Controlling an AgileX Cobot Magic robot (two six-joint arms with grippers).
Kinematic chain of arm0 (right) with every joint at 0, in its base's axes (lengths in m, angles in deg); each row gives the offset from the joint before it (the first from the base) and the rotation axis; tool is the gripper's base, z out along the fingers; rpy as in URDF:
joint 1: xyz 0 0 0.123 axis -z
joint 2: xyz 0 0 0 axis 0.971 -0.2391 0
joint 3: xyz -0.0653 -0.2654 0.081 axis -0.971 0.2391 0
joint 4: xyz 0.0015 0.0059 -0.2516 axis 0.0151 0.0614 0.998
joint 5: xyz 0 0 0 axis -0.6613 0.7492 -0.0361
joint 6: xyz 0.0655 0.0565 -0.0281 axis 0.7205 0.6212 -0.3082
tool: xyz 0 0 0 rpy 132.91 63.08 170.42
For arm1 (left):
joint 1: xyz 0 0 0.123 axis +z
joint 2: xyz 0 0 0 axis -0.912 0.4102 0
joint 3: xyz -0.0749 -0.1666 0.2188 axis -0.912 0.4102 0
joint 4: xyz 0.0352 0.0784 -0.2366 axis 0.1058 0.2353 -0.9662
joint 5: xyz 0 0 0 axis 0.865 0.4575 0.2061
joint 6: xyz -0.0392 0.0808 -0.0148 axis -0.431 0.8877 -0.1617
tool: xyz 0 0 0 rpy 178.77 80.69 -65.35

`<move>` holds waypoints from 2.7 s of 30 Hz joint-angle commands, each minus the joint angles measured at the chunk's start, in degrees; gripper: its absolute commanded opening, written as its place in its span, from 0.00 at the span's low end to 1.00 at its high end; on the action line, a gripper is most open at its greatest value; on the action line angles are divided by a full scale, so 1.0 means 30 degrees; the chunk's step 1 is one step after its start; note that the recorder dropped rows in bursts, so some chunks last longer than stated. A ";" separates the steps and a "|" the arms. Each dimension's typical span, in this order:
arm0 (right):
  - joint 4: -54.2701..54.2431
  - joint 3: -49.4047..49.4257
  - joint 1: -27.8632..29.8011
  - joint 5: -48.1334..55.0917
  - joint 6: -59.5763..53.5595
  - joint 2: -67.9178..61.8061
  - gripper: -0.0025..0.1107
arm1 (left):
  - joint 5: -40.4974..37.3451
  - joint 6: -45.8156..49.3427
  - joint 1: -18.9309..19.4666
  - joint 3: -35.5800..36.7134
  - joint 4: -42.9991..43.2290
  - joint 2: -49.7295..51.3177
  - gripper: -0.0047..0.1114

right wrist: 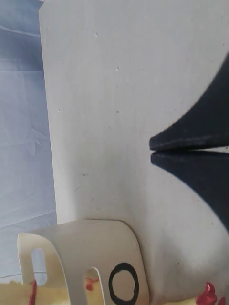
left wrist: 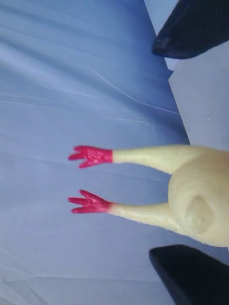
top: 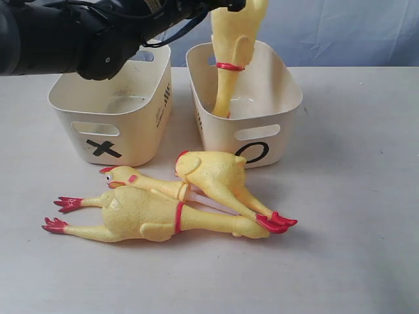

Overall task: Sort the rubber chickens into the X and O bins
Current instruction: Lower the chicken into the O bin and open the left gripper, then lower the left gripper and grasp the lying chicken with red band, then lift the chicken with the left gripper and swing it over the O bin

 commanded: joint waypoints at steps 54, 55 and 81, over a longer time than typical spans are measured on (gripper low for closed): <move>0.0028 0.0045 -0.0063 -0.0192 -0.0002 0.0061 0.02 | -2.3923 2.0036 -0.2450 0.6649 -0.3920 -0.1147 0.76; 0.0028 0.0045 -0.0063 -0.0192 -0.0002 0.0061 0.02 | -2.4008 2.0036 -0.2450 0.6649 -0.4010 -0.0934 0.75; 0.0028 0.0045 -0.0063 -0.0180 -0.0002 0.0061 0.02 | -3.3721 2.1613 -0.2450 0.5978 -1.0723 -0.2428 0.04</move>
